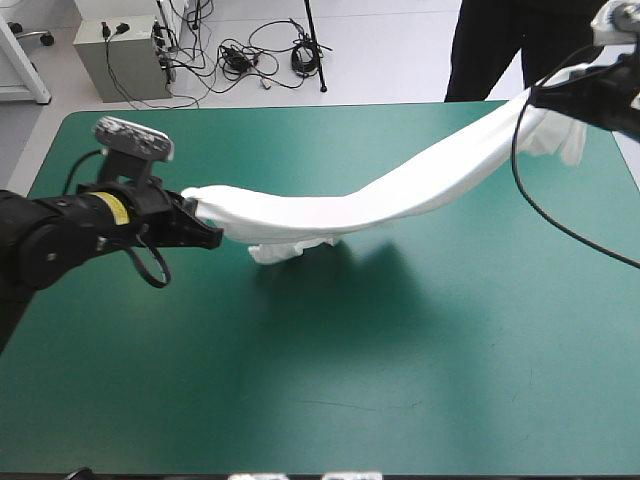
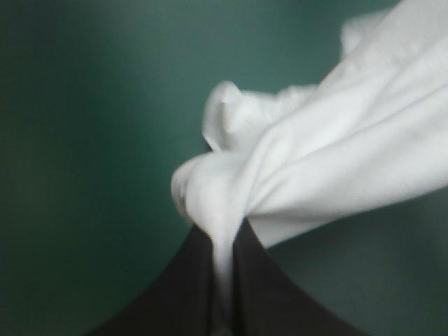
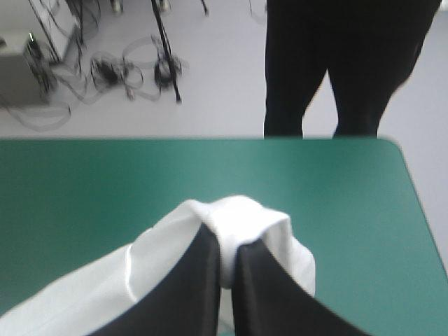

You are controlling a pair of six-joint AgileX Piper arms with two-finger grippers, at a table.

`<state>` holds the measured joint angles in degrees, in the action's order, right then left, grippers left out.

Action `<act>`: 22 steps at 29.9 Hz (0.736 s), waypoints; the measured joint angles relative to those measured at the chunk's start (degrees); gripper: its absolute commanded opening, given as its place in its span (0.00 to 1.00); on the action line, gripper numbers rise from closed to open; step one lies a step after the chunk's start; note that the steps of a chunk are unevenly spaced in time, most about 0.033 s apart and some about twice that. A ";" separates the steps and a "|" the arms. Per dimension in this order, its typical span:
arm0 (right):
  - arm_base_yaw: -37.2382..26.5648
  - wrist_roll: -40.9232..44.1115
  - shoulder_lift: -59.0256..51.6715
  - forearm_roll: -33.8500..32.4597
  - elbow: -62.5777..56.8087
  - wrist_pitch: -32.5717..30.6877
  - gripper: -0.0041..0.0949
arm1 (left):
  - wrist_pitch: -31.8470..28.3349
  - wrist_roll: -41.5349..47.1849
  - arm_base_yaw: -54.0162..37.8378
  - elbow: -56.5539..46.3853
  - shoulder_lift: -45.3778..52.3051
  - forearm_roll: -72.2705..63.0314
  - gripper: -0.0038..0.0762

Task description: Fold the cloth

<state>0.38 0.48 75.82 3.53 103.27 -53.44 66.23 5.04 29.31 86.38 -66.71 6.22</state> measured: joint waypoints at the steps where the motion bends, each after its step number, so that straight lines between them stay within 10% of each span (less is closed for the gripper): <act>1: 0.00 0.00 -0.92 0.16 2.18 -0.13 0.02 | 0.21 0.00 0.00 2.68 0.51 0.36 0.04; 22: 6.88 -2.60 -18.07 6.41 10.96 -4.73 0.02 | 5.66 -4.16 0.00 44.04 3.66 -0.77 0.04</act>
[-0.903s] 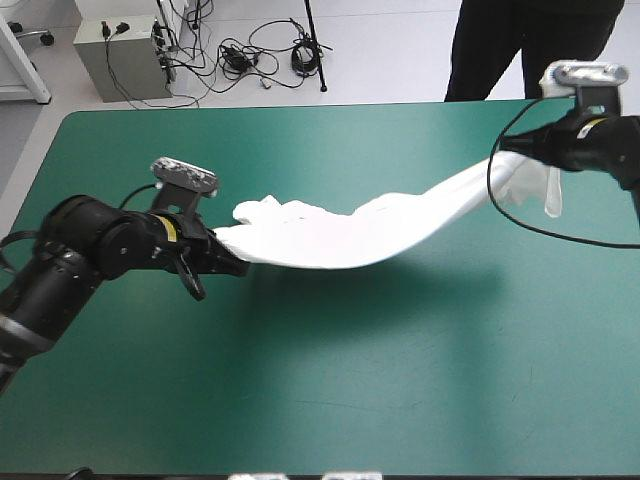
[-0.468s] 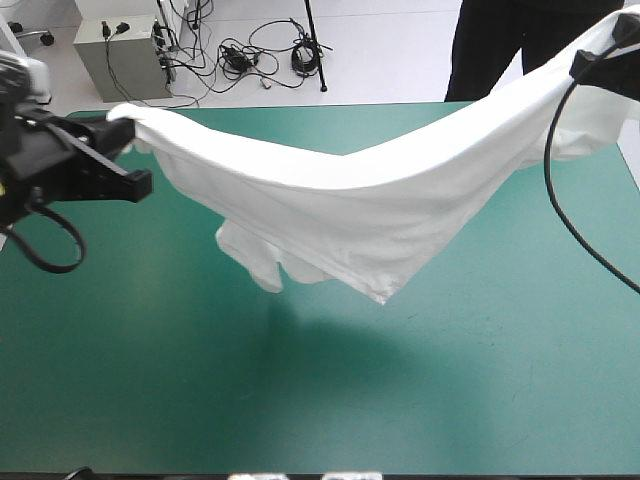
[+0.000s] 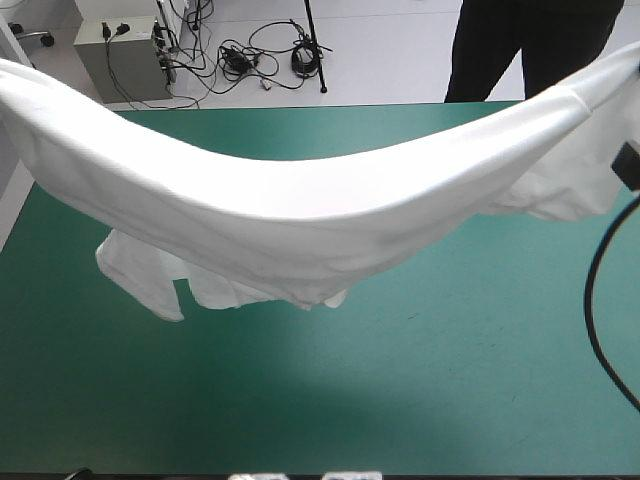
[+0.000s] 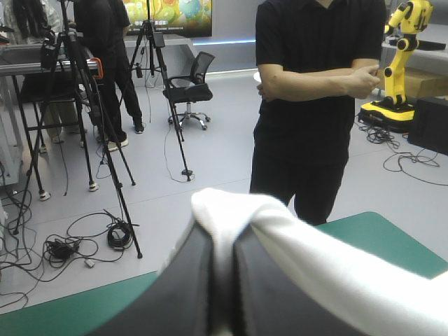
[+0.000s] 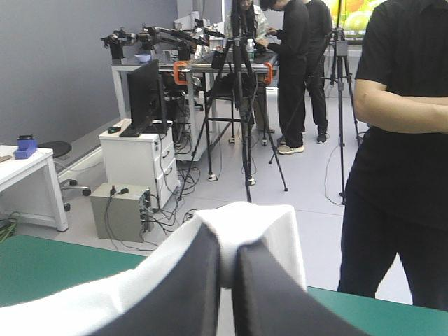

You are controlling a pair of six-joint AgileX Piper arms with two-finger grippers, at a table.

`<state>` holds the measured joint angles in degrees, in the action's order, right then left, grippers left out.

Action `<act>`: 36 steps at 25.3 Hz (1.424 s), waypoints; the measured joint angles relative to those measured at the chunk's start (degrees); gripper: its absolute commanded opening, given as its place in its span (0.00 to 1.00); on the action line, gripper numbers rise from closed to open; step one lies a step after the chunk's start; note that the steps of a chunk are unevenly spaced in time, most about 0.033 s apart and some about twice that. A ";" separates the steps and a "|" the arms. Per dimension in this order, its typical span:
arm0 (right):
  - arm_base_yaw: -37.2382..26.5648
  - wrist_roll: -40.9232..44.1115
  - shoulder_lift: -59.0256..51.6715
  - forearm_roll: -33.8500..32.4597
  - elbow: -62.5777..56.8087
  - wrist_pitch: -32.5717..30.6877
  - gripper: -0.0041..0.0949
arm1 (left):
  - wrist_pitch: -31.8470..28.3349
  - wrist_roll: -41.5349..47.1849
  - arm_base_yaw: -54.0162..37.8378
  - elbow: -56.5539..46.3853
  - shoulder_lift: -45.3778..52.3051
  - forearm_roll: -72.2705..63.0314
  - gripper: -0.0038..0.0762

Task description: Fold the cloth

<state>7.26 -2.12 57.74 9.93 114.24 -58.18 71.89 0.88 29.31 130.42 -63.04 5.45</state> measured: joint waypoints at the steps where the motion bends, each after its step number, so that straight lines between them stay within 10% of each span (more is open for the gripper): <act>1: 0.49 0.00 -0.70 0.00 -0.12 -0.49 0.02 | 0.00 0.00 0.00 0.05 0.14 -0.36 0.04; 19: 1.19 0.08 -0.09 -3.38 -40.55 3.26 0.02 | -2.98 0.69 0.00 -31.63 -13.84 -0.76 0.04; 26: 1.19 4.64 16.28 -14.03 -42.51 13.87 0.02 | -17.77 1.77 -0.11 -32.28 -31.47 6.12 0.04; 36: 1.19 9.90 32.37 -19.71 -39.48 17.95 0.04 | -20.56 2.85 -3.52 -32.28 -43.46 1.35 0.06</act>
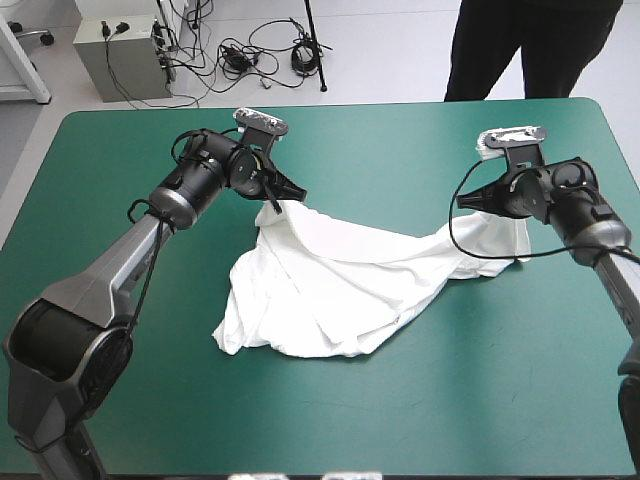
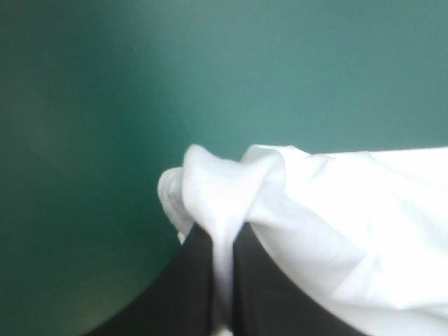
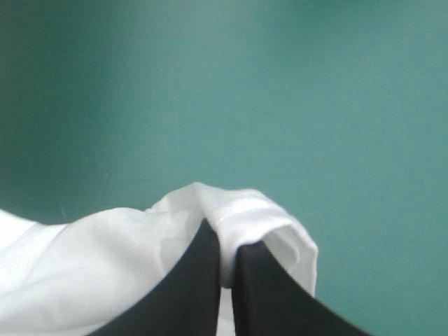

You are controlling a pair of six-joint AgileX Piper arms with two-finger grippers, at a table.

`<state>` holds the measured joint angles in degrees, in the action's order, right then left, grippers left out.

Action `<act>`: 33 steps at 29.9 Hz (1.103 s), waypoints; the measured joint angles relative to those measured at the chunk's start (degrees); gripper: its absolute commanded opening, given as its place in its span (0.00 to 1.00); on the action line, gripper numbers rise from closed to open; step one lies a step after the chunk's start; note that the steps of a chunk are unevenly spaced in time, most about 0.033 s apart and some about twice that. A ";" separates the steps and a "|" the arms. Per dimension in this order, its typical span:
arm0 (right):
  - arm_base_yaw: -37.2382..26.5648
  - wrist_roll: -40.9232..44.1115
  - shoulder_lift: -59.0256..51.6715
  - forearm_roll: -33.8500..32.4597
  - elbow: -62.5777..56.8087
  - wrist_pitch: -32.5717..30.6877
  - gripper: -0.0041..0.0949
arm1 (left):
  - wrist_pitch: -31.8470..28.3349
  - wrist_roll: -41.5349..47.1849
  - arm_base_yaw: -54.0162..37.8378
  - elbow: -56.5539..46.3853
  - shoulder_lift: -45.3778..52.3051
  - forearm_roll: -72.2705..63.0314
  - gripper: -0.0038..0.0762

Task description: Fold the cloth

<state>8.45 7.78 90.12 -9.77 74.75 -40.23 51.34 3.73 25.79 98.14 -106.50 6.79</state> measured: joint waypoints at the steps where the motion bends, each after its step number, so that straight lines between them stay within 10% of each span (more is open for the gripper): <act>1: 0.00 0.73 1.12 -0.68 0.43 0.05 0.05 | 0.00 0.00 -0.36 0.00 -0.72 -0.84 0.07; 13: -2.38 0.85 7.34 -0.81 7.36 -2.14 0.68 | 3.00 -4.20 -1.37 0.69 -3.32 -6.17 0.81; 19: -4.66 0.44 4.42 -1.06 12.71 -7.37 0.68 | 17.08 -4.98 -1.37 7.91 -3.26 -2.23 0.82; 33: -5.20 -2.55 -12.45 -1.16 12.03 -17.44 0.68 | 19.97 -0.75 1.05 -3.53 19.26 -4.72 0.81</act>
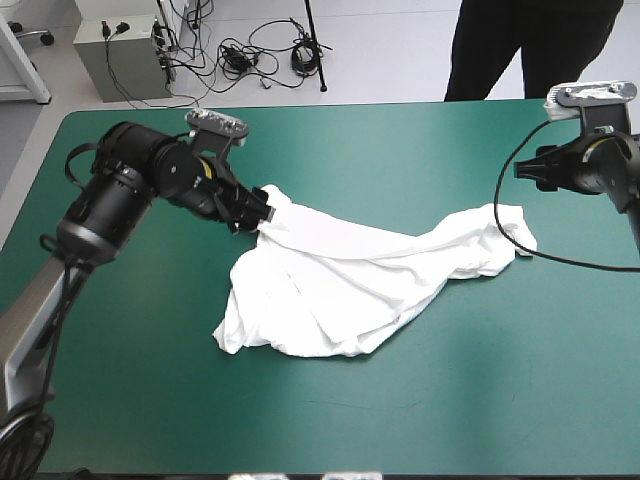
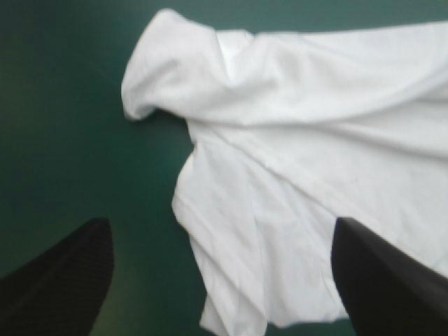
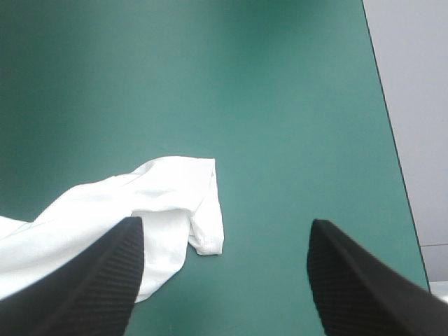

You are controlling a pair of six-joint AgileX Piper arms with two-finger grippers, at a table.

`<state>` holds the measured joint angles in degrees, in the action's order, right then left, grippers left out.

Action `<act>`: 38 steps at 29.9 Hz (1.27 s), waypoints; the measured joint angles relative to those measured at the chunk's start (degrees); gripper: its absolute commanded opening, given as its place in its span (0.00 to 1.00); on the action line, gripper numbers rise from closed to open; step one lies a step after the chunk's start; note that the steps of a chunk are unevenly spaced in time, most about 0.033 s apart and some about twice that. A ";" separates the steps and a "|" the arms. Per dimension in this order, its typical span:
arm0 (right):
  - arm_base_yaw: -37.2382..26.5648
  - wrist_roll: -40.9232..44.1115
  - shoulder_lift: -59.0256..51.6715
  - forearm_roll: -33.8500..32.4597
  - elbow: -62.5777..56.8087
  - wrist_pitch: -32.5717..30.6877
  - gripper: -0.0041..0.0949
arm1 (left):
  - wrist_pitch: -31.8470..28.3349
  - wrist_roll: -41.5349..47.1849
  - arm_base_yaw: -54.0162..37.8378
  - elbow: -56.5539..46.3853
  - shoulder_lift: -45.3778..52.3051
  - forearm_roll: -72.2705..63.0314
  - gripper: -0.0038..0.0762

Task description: Fold the cloth

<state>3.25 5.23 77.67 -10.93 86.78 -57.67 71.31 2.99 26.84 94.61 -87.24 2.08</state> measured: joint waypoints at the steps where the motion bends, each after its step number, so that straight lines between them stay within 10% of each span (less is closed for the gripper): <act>1: 0.00 -0.04 -0.84 0.15 -0.56 -0.07 0.68 | 0.00 0.78 0.15 -2.84 1.52 0.06 0.81; 14: 0.00 -1.41 -10.44 2.20 -14.34 0.02 0.68 | -3.28 4.06 0.46 -32.69 9.47 0.32 0.81; 27: 3.01 -1.72 -13.23 0.61 -16.55 0.43 0.68 | -15.96 4.13 0.46 -40.60 1.71 0.91 0.78; 38: 4.21 4.04 -11.93 -8.85 -18.25 0.90 0.68 | -16.94 3.34 0.46 -40.40 -1.72 -3.94 0.21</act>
<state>7.46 9.28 65.74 -19.78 68.53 -56.76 54.37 6.32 27.31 54.20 -88.95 -1.86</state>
